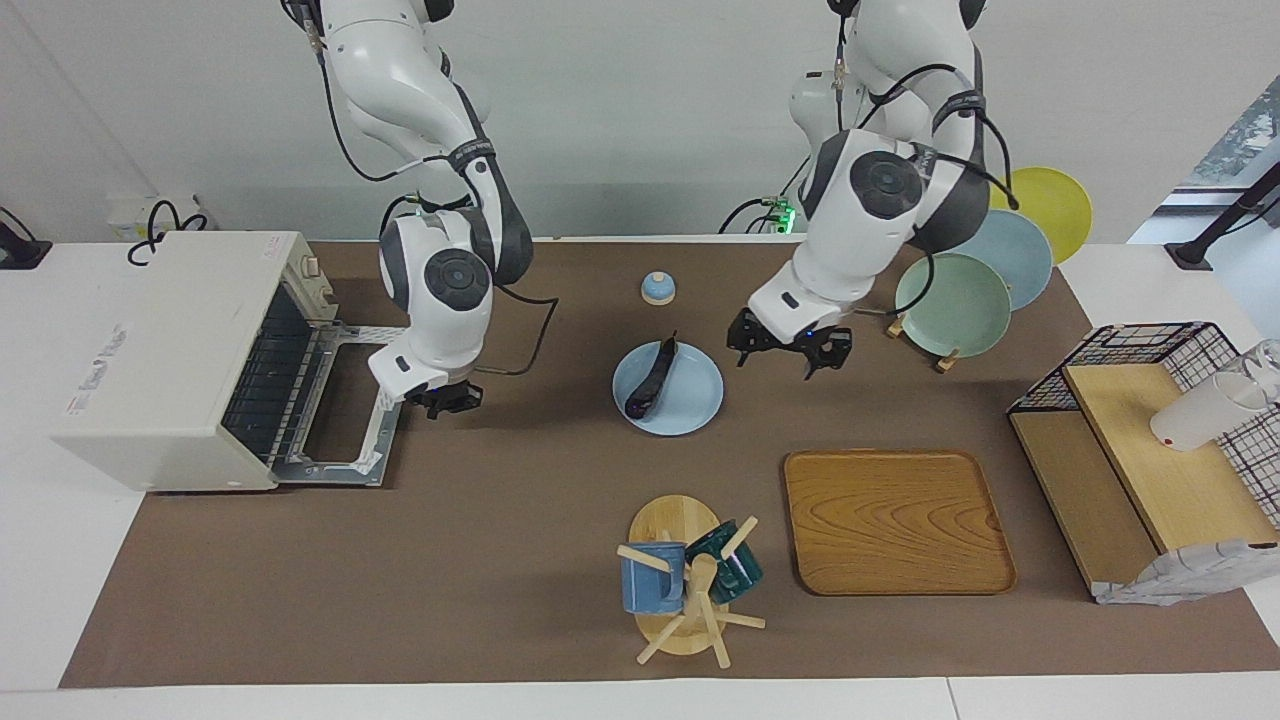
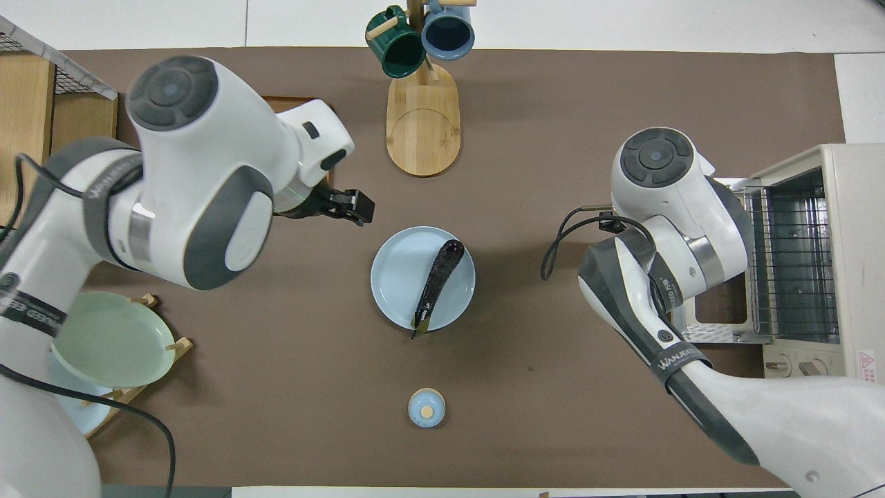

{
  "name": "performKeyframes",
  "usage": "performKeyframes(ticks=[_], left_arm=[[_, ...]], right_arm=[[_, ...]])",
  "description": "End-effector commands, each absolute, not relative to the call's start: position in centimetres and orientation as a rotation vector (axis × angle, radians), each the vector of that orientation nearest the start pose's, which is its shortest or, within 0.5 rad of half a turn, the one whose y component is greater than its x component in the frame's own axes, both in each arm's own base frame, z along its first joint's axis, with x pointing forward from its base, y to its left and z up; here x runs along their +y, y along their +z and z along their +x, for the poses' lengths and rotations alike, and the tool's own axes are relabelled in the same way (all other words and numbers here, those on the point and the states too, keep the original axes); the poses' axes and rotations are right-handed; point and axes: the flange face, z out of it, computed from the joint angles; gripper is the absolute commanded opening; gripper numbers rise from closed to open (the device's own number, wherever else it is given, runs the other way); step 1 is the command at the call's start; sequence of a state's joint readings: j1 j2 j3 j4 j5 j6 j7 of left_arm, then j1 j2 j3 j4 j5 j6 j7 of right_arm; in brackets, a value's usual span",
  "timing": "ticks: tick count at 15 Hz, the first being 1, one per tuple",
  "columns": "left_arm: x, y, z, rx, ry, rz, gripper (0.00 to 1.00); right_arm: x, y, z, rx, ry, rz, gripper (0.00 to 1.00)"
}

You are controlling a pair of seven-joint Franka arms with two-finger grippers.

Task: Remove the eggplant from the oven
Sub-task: 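Release the plate with the right gripper while the left gripper reaches the eggplant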

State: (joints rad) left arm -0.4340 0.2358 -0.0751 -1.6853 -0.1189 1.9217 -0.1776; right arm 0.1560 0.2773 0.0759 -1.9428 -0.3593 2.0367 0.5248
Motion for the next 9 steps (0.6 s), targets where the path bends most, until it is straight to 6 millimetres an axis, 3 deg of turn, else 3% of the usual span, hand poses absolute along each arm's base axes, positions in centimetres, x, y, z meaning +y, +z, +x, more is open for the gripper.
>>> performKeyframes(ticks=[1, 4, 7, 9], left_arm=[[-33.8, 43.1, 50.6, 0.52, -0.005, -3.243, 1.0], [-38.4, 39.8, 48.5, 0.524, -0.027, -3.251, 1.0], [-40.8, 36.2, 47.2, 0.54, -0.034, -3.249, 1.0], [-41.3, 34.2, 47.3, 0.518, -0.058, -3.259, 1.0]], right_arm=[[9.2, 30.8, 55.6, 0.1, 0.097, -3.452, 0.0], [8.6, 30.2, 55.5, 0.099, 0.09, -3.443, 0.0], [8.4, 29.5, 55.4, 0.089, 0.109, -3.45, 0.0], [7.4, 29.3, 55.3, 0.085, 0.126, -3.453, 0.0]])
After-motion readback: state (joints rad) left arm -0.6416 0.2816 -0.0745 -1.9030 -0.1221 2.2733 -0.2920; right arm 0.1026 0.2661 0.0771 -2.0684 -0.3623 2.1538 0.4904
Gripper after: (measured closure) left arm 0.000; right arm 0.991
